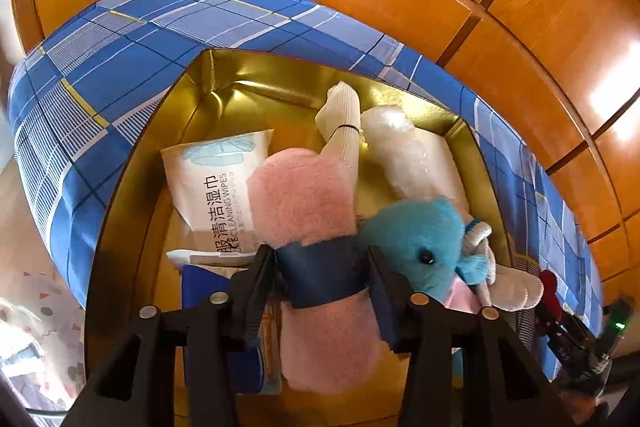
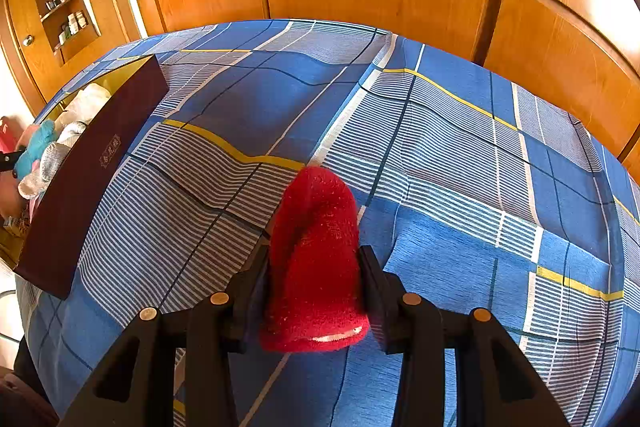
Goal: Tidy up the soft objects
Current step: 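Lower the pink towel into the tray and open the left tool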
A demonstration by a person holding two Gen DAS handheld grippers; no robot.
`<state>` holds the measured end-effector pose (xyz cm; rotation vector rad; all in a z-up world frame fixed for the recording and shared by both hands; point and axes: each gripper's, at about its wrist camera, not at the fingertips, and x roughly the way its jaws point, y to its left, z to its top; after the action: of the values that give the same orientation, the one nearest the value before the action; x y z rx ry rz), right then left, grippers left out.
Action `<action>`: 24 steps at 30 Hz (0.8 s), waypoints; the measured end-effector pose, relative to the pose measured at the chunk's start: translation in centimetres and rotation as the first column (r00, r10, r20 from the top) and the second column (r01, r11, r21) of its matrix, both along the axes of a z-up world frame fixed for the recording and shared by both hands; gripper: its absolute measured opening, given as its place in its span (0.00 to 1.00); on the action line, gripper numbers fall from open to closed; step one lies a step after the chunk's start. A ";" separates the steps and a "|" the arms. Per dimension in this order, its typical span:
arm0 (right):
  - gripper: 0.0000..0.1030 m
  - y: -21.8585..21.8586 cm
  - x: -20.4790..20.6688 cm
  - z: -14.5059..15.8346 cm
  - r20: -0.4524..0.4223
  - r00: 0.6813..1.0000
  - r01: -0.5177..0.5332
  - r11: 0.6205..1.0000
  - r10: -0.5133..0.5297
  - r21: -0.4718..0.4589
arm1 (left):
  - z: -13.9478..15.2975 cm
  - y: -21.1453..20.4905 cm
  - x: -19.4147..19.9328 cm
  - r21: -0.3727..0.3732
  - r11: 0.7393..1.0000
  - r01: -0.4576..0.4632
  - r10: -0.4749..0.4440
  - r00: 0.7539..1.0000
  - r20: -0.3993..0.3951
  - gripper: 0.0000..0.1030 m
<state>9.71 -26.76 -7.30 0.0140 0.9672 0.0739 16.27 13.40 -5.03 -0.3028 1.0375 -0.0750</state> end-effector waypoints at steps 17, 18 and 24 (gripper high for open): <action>0.41 0.2 0.1 0.0 0.003 1.000 0.001 1.000 0.000 -0.021 | 4.2 -0.2 -4.7 0.170 0.985 -0.030 0.000 0.985 0.174 0.60; 0.41 0.2 0.0 0.0 0.004 1.000 0.001 1.000 -0.001 -0.023 | 4.4 -0.2 -5.0 0.181 0.983 -0.033 -0.001 0.983 0.185 0.60; 0.41 0.4 0.0 0.0 0.008 1.000 0.004 0.999 -0.004 -0.034 | 5.8 -0.4 -7.0 0.226 0.972 -0.057 -0.003 0.967 0.256 0.60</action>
<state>9.69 -26.39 -7.31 -0.0159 0.9602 0.0539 9.31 13.00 0.74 -0.0905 0.7761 0.0328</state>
